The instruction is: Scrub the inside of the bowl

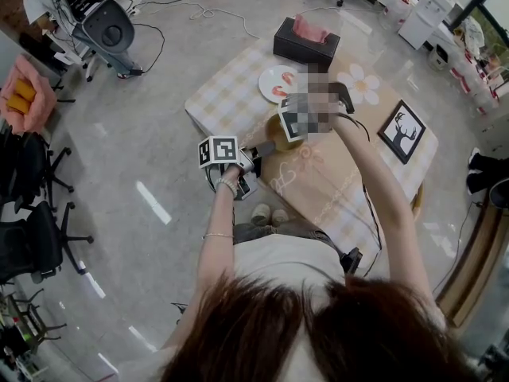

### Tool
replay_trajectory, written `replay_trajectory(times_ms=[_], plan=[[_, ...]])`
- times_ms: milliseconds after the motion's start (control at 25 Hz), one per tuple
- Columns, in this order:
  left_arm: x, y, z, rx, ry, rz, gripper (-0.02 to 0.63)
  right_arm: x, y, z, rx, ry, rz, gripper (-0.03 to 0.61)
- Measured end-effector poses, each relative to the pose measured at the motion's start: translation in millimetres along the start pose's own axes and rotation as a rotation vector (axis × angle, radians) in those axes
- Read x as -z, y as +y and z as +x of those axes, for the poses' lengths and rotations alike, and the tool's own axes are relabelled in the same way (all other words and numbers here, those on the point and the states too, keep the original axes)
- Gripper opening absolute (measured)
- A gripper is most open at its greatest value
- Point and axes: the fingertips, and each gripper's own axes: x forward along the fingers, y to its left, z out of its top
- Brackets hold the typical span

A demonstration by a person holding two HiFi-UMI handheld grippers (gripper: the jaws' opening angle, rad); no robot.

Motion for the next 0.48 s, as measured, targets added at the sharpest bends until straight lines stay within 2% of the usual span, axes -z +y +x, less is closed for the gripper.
replay_trajectory(times_ms=[480], plan=[[2, 0, -2, 0.005, 0.003, -0.002, 0.104, -3, 14, -2, -0.027, 0.003, 0.024, 0.078]])
